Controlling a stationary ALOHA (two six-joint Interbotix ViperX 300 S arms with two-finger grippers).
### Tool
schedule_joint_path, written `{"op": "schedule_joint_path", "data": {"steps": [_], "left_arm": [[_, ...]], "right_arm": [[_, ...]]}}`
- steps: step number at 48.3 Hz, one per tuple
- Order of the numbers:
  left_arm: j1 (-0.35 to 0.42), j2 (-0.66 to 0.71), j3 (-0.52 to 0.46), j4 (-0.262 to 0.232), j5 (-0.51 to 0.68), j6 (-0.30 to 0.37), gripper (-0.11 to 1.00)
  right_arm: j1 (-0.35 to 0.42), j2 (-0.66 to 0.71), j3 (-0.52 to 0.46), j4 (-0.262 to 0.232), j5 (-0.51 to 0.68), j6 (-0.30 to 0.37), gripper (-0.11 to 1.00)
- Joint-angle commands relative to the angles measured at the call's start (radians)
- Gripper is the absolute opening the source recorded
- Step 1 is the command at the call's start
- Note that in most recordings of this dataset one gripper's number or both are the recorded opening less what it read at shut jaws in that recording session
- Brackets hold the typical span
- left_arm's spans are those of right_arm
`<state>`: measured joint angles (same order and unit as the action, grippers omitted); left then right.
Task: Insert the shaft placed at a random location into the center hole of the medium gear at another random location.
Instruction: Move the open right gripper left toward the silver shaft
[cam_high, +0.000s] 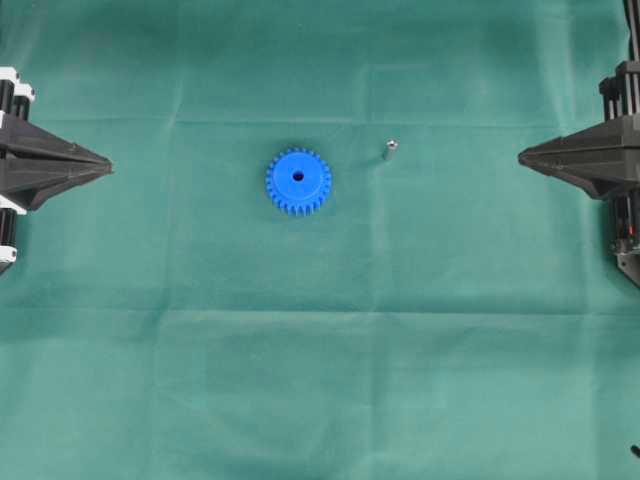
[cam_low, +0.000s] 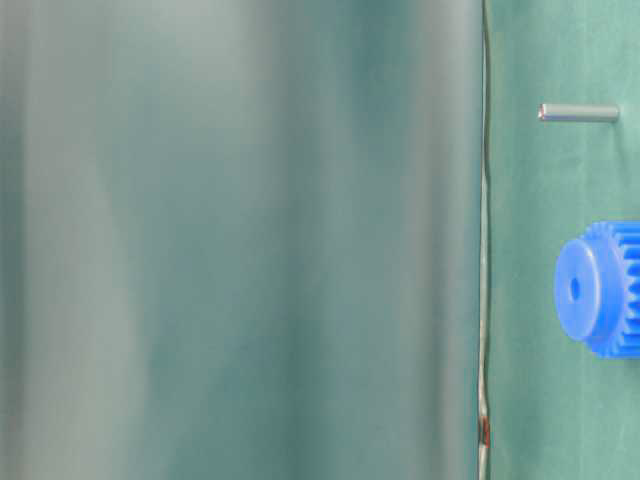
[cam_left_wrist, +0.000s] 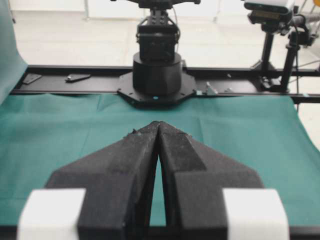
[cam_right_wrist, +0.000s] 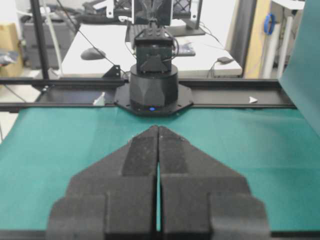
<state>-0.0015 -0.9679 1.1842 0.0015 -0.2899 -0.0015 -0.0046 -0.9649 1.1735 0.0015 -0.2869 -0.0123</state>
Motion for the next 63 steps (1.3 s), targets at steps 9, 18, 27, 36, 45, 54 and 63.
{"op": "schedule_joint_path", "data": {"steps": [9,18,27,36,45,54,63], "left_arm": [[0.006,0.008,-0.034,0.014,0.055,-0.009,0.0],[0.008,0.008,-0.034,0.014,0.058,-0.009,0.0],[0.014,0.006,-0.034,0.014,0.058,-0.009,0.0],[0.014,0.006,-0.032,0.014,0.058,-0.009,0.0],[0.015,0.006,-0.031,0.014,0.063,-0.009,0.0],[0.017,0.008,-0.031,0.014,0.071,-0.011,0.0],[0.017,0.011,-0.031,0.014,0.08,-0.011,0.0]], "right_arm": [[-0.054,0.031,-0.015,0.0,-0.009,0.005,0.01],[-0.114,0.115,-0.011,0.0,-0.014,0.005,0.01],[-0.156,0.242,-0.011,0.0,-0.051,0.005,0.01],[-0.207,0.414,-0.031,0.0,-0.084,0.005,0.37],[-0.232,0.609,-0.061,-0.003,-0.167,-0.023,0.88],[-0.245,0.772,-0.092,0.002,-0.252,-0.029,0.81],[-0.265,0.899,-0.129,0.003,-0.288,-0.031,0.81]]}}
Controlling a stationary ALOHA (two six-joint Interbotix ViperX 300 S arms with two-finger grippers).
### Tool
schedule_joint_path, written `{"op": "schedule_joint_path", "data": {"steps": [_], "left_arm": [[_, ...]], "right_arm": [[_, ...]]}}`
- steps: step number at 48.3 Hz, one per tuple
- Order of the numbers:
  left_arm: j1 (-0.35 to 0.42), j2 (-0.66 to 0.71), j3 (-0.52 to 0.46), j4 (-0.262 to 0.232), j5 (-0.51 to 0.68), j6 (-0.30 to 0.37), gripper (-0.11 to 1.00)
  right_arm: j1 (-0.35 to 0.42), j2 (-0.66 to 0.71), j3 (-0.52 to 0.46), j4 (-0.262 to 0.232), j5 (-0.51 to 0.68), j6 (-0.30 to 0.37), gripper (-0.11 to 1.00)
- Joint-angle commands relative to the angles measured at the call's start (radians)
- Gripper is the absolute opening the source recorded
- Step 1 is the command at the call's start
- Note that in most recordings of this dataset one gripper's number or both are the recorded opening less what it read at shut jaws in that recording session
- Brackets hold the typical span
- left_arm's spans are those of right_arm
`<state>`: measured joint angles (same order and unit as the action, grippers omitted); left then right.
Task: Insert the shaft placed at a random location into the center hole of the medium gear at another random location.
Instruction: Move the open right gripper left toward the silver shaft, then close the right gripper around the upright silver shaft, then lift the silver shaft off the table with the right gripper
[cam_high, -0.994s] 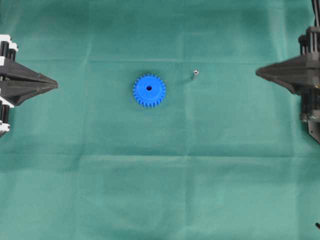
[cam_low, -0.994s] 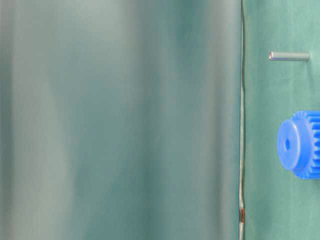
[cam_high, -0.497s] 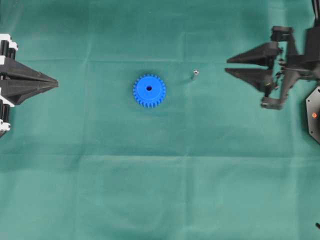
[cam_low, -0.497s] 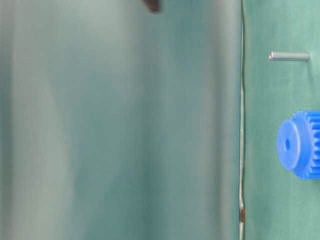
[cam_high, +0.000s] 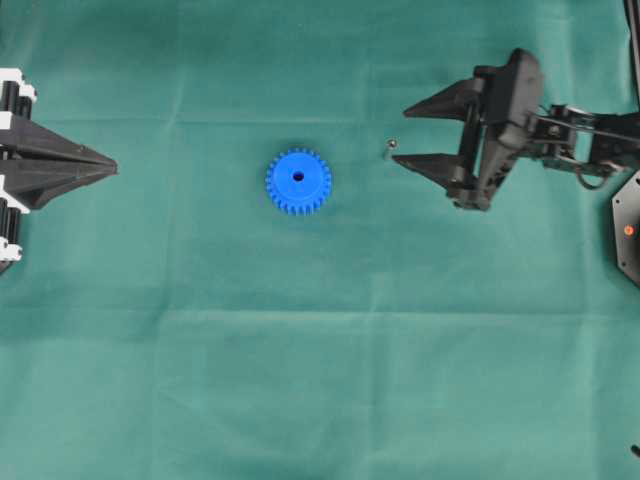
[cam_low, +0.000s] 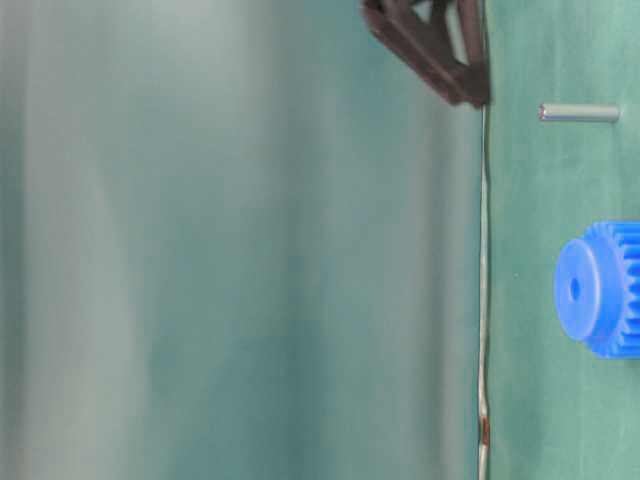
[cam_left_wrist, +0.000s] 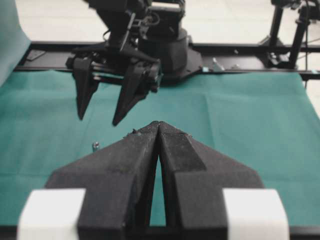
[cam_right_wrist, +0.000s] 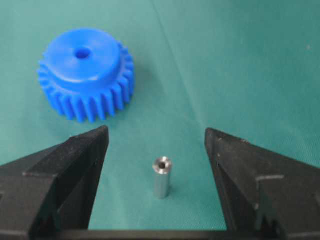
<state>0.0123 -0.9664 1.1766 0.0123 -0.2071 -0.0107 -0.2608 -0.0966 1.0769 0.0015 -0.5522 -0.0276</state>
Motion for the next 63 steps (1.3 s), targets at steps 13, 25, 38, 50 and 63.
{"op": "schedule_joint_path", "data": {"steps": [13,25,38,50,63], "left_arm": [[0.003,0.009,-0.023,0.003,0.003,-0.002,0.0],[0.005,0.009,-0.021,0.003,0.015,-0.002,0.0],[0.005,0.009,-0.021,0.003,0.02,-0.002,0.0],[0.006,0.009,-0.021,0.003,0.021,-0.002,0.0],[0.009,0.009,-0.023,0.003,0.021,-0.002,0.0]], "right_arm": [[-0.012,0.147,-0.058,0.017,-0.057,-0.015,0.81],[-0.012,0.161,-0.049,0.025,-0.086,-0.015,0.81],[-0.012,0.161,-0.049,0.025,-0.094,-0.017,0.62],[-0.014,0.163,-0.049,0.015,-0.054,-0.023,0.12],[-0.014,0.161,-0.055,0.015,-0.052,-0.023,0.12]]}}
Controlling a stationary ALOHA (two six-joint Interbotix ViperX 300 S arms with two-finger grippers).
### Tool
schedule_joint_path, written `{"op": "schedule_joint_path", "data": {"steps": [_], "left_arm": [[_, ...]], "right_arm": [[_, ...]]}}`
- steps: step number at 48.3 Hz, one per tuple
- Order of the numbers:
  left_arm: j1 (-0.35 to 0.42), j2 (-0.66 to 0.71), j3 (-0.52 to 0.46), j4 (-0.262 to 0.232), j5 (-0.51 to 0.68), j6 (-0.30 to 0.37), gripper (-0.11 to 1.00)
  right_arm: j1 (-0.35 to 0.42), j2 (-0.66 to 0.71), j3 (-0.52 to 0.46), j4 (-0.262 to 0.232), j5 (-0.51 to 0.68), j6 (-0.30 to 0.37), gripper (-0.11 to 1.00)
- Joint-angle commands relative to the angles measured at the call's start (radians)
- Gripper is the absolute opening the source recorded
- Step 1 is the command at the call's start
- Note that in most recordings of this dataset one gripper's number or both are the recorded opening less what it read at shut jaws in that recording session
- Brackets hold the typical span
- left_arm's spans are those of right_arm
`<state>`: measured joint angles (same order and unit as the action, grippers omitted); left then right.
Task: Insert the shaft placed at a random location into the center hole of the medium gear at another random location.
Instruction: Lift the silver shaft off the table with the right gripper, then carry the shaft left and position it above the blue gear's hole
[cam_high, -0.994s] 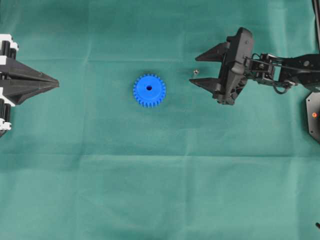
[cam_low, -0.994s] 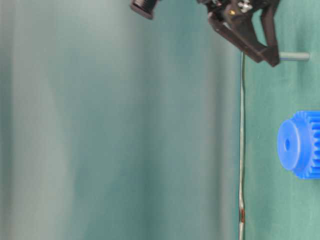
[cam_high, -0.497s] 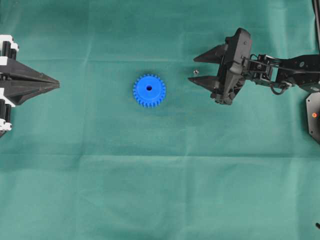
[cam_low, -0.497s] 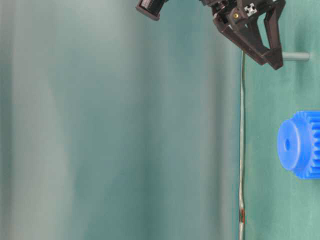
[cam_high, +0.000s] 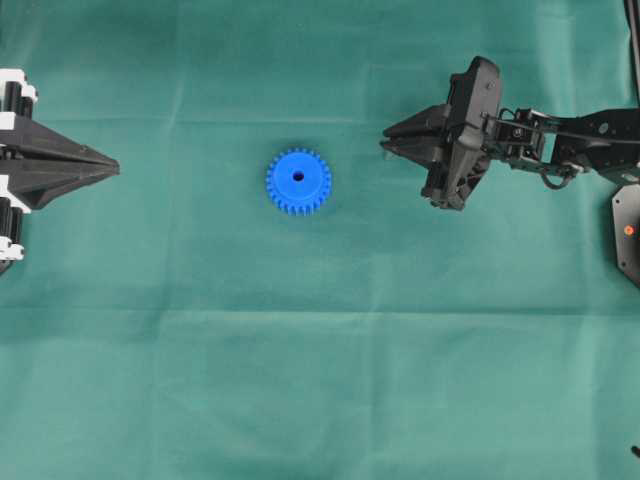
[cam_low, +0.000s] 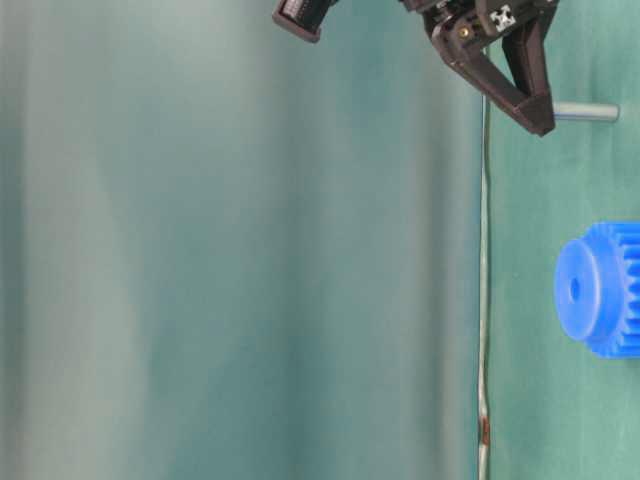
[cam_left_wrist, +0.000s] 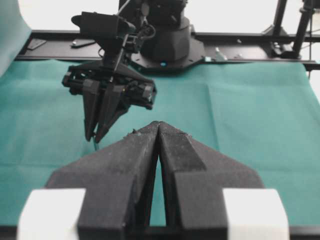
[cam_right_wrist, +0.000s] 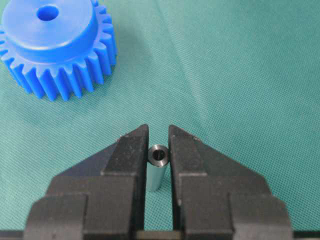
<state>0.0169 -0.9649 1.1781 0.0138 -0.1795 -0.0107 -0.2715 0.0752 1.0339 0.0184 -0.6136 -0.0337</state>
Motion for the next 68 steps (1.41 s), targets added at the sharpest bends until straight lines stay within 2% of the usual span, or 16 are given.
{"op": "schedule_joint_path", "data": {"steps": [1,11,25,31,52,68], "left_arm": [[0.005,0.008,-0.023,0.002,-0.006,-0.002,0.0],[0.005,0.006,-0.025,0.002,-0.002,-0.002,0.0],[0.005,0.002,-0.025,0.002,-0.002,-0.002,0.0],[0.005,0.003,-0.025,0.002,0.0,-0.002,0.0],[0.005,0.006,-0.025,0.002,0.002,-0.002,0.0],[0.005,0.008,-0.025,0.002,0.009,-0.003,0.0]], "right_arm": [[-0.002,-0.011,-0.012,-0.002,0.009,-0.014,0.12],[-0.002,-0.064,-0.014,-0.002,0.038,-0.011,0.12],[-0.002,-0.249,-0.032,-0.002,0.193,-0.011,0.12],[-0.002,-0.281,-0.04,-0.002,0.242,-0.012,0.12],[0.023,-0.264,-0.067,0.003,0.264,-0.003,0.12],[0.087,-0.163,-0.189,0.018,0.278,0.0,0.12]]}}
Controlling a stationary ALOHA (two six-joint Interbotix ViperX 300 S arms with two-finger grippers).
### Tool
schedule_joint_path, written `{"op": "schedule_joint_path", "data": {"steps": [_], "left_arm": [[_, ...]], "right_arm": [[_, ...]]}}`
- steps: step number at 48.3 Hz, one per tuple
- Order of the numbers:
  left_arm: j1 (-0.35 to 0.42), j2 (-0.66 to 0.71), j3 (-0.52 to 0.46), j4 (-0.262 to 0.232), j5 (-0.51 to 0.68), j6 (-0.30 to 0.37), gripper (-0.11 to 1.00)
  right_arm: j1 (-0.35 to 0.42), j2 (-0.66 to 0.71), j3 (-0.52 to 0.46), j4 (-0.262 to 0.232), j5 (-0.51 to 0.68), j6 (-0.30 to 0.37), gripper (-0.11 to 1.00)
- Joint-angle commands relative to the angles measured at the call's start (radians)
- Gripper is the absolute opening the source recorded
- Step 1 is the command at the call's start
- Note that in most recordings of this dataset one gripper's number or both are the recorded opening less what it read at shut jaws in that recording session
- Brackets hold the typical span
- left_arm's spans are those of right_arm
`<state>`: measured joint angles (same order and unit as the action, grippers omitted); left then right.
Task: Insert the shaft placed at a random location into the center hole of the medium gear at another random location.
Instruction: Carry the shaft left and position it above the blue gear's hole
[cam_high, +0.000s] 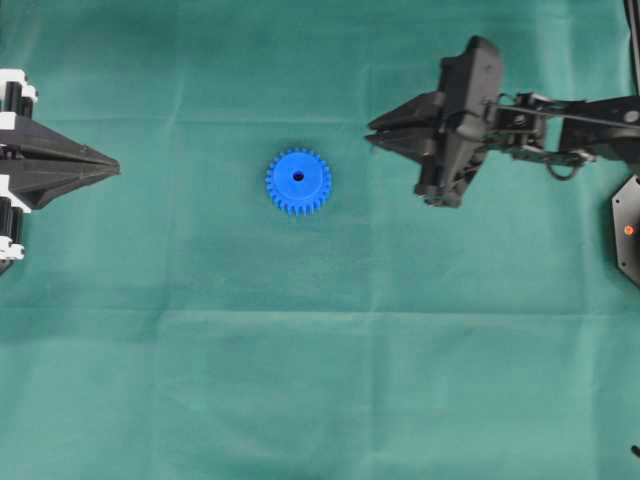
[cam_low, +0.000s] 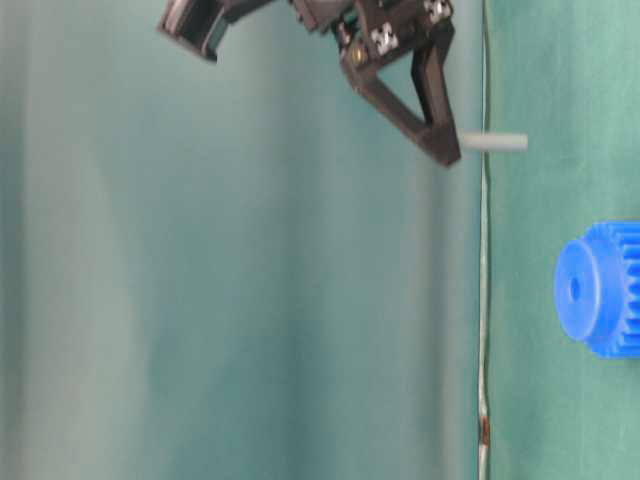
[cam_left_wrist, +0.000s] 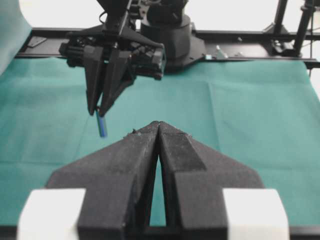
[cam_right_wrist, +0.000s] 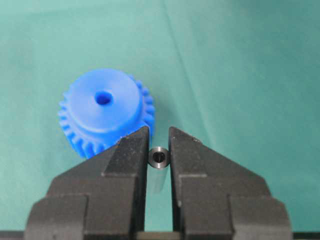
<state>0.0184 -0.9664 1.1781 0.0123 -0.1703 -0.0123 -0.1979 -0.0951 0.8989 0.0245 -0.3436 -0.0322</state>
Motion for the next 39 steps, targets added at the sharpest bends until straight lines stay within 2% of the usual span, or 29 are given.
{"op": "schedule_joint_path", "data": {"steps": [1,22,39], "left_arm": [[0.003,0.009,-0.025,0.003,0.002,-0.002,0.0],[0.005,0.006,-0.025,0.003,0.005,-0.002,0.0],[0.005,0.009,-0.023,0.003,0.005,-0.002,0.0]], "right_arm": [[0.018,0.015,-0.063,0.014,0.009,-0.002,0.12],[0.08,0.143,-0.244,0.015,0.049,-0.002,0.12],[0.084,0.181,-0.282,0.015,0.052,-0.002,0.12]]}}
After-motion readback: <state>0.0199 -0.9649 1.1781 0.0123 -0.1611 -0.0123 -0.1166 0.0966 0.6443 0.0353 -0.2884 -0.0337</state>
